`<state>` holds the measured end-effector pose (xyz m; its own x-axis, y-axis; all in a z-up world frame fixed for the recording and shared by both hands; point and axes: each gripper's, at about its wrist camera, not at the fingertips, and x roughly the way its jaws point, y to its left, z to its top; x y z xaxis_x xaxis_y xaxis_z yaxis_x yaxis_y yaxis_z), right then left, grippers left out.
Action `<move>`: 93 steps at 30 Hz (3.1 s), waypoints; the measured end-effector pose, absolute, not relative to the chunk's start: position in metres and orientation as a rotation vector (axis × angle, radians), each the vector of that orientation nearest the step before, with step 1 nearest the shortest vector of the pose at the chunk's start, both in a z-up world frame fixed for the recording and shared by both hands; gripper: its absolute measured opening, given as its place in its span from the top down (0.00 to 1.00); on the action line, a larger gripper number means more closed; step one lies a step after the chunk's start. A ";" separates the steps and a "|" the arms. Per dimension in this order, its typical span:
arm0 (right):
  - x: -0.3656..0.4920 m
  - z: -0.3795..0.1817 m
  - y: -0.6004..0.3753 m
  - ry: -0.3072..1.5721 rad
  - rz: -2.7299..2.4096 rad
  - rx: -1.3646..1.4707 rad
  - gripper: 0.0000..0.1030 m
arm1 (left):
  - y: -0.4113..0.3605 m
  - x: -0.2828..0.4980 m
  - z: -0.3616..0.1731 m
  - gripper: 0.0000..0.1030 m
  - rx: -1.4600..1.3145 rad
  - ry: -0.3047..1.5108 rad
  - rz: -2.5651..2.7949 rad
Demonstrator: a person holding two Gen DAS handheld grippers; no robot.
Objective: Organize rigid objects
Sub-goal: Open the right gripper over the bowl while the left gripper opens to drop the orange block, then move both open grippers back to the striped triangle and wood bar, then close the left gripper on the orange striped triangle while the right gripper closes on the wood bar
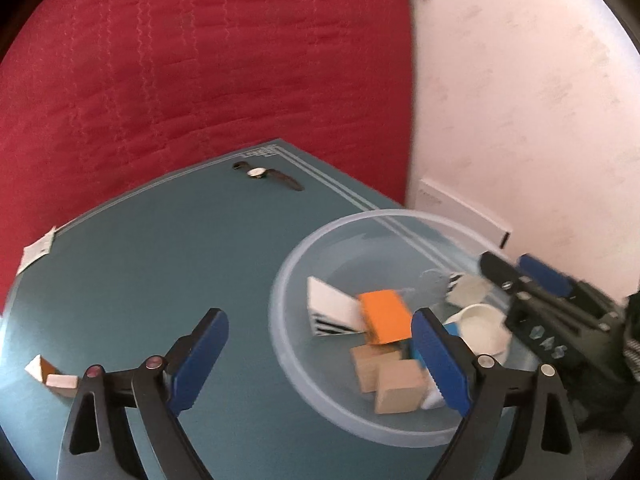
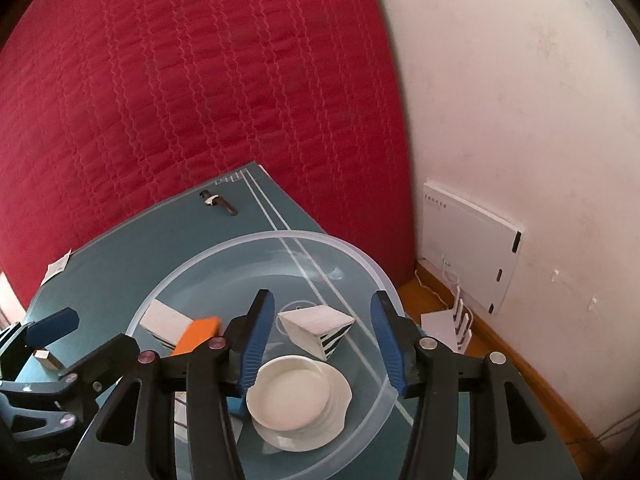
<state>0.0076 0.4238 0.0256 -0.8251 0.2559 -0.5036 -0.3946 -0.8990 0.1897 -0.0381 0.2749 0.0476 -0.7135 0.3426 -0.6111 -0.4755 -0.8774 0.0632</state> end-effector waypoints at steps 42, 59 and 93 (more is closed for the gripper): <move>0.004 0.034 0.317 0.016 2.952 -0.792 0.36 | 0.133 -0.051 0.044 0.01 -1.010 0.131 2.874; -0.020 0.030 0.242 -0.126 3.102 -0.932 0.35 | 0.065 -0.059 0.038 0.01 -1.061 0.088 2.954; -0.061 -0.011 0.169 -0.012 3.168 -1.354 0.34 | -0.004 -0.119 0.012 0.01 -1.248 0.198 2.875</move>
<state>-0.0608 0.1688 -0.0111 -0.6523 -0.2723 -0.7074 0.2776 -0.9542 0.1113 -0.1188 -0.0039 0.0122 -0.6840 -0.0494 -0.7278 -0.0510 -0.9920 0.1152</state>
